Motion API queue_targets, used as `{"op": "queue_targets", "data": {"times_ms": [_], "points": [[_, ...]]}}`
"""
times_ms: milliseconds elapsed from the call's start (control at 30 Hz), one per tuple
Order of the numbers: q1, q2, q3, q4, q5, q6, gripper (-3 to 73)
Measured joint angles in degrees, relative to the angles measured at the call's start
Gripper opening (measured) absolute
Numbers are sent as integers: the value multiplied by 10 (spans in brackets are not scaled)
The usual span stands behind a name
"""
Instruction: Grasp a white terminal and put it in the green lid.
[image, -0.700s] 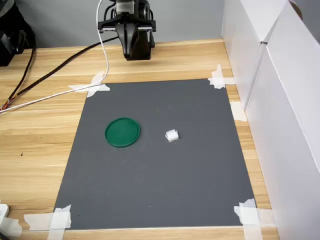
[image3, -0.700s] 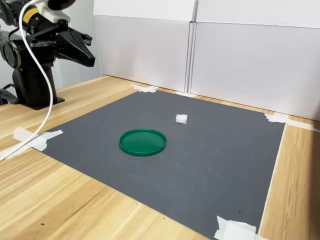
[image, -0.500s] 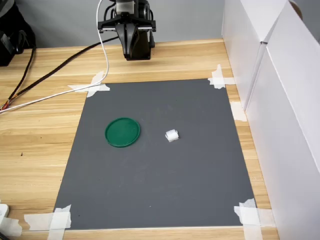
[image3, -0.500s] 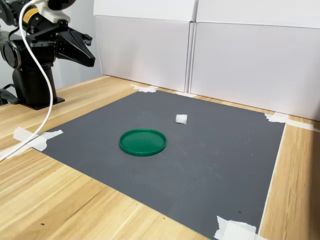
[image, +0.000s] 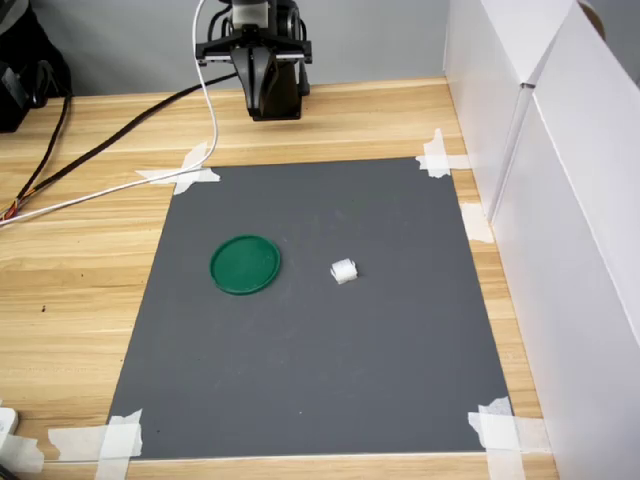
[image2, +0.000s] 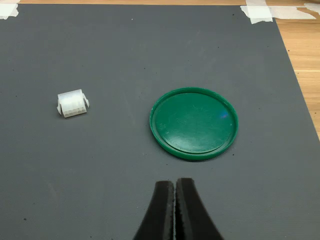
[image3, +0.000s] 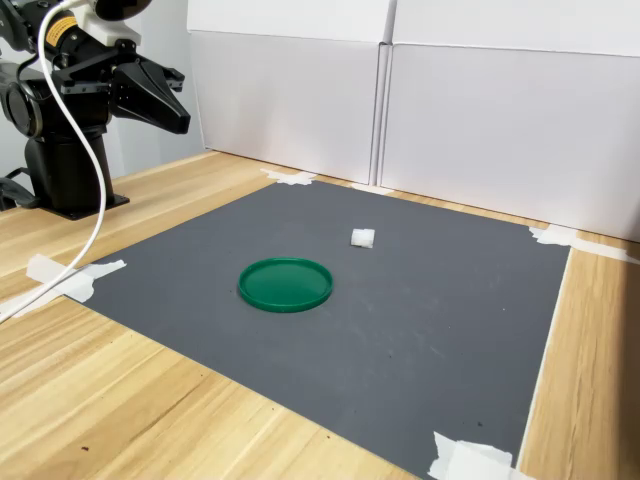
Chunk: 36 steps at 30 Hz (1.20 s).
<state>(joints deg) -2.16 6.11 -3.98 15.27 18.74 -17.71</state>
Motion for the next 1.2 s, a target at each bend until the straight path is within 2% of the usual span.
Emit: {"op": "queue_targets", "data": {"times_ms": [167, 333, 600, 900, 1100, 1200], "points": [[0, 23, 0, 0, 0, -13, -15], [0, 73, -15, 0, 3, -60, -15], [0, 200, -95, -9, 4, -87, -15], [0, 353, -211, -67, -13, -86, -15], [1, 471, -296, -139, -22, -76, -15], [21, 525, -341, -182, -17, -72, -15]]}}
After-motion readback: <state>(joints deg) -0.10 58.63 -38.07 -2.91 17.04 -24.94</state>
